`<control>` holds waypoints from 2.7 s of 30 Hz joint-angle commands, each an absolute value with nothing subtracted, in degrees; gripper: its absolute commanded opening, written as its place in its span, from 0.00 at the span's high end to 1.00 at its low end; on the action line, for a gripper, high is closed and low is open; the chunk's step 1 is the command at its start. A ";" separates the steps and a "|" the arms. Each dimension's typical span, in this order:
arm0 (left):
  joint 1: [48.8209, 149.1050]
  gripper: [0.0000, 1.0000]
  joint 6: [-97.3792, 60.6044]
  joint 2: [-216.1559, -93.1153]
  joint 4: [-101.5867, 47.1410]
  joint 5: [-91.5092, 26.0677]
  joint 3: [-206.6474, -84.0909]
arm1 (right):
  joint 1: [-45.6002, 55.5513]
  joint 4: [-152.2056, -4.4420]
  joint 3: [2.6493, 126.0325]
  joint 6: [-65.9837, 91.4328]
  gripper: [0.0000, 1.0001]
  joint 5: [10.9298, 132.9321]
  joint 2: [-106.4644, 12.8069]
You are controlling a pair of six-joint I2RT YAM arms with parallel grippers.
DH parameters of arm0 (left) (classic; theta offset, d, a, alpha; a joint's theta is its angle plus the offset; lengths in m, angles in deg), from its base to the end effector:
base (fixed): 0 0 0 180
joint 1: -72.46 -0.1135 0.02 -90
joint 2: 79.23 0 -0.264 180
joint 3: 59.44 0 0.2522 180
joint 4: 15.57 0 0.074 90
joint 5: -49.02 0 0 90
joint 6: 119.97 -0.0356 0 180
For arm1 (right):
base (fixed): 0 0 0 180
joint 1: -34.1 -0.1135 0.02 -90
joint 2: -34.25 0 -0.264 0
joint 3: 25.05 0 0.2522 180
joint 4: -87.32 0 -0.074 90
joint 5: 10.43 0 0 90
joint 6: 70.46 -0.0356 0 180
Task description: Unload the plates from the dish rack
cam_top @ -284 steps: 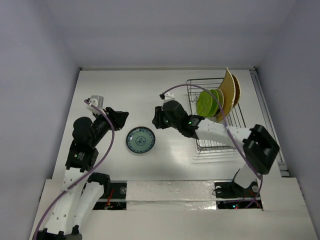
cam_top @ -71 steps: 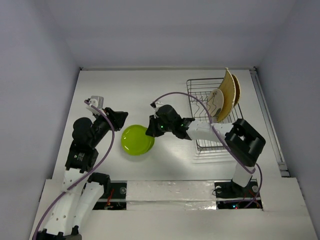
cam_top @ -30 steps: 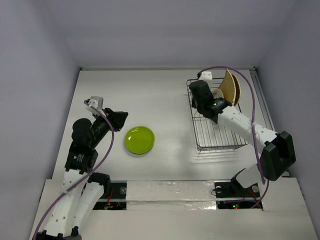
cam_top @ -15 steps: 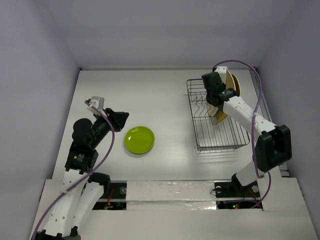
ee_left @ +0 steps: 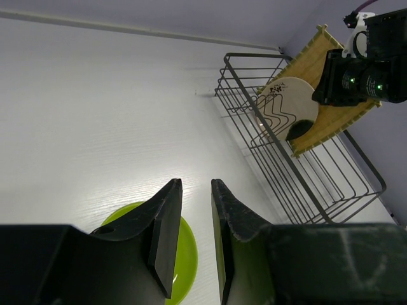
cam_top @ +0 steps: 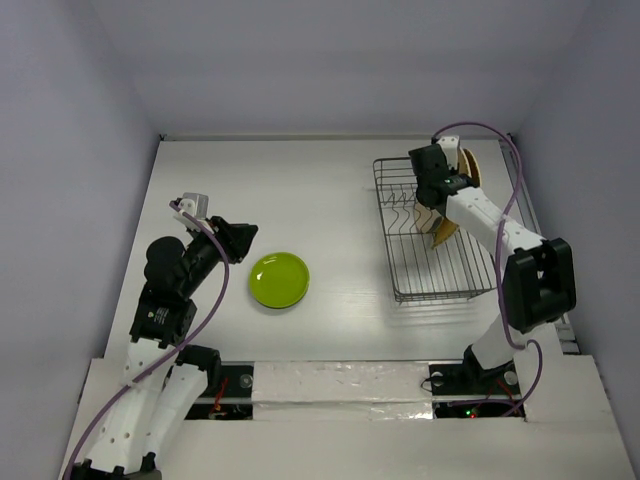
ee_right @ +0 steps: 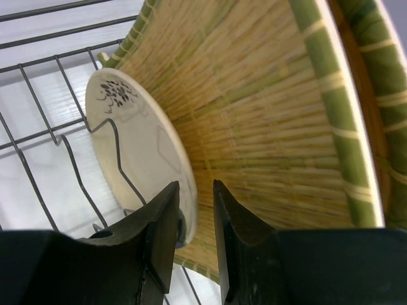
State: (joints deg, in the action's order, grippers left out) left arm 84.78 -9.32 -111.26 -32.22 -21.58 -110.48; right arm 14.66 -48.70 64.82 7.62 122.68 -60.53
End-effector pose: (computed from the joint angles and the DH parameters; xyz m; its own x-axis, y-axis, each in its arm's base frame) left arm 0.1363 -0.0419 0.3401 -0.1477 -0.3082 -0.9398 0.5059 0.7929 -0.3396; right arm 0.3466 0.0965 0.2797 -0.6578 -0.0723 -0.7497 0.3236 0.8717 -0.3680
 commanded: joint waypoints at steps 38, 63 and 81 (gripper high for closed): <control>85.03 0.77 -10.02 -110.87 -30.47 -21.91 -112.75 | 3.37 -58.85 64.49 4.97 1.00 95.68 -39.40; 84.50 0.77 -9.93 -111.31 -30.38 -21.56 -112.58 | -16.70 -87.27 56.03 -12.01 1.00 66.12 -66.82; 84.50 0.77 -9.75 -111.40 -30.12 -21.12 -112.57 | -16.70 -83.67 54.27 -11.22 0.80 72.54 -68.67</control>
State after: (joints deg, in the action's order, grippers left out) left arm 84.74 -9.35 -111.37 -32.20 -21.89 -110.48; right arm -16.27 -82.30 54.33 -11.36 70.67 -69.40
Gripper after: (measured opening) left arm 0.226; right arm 0.182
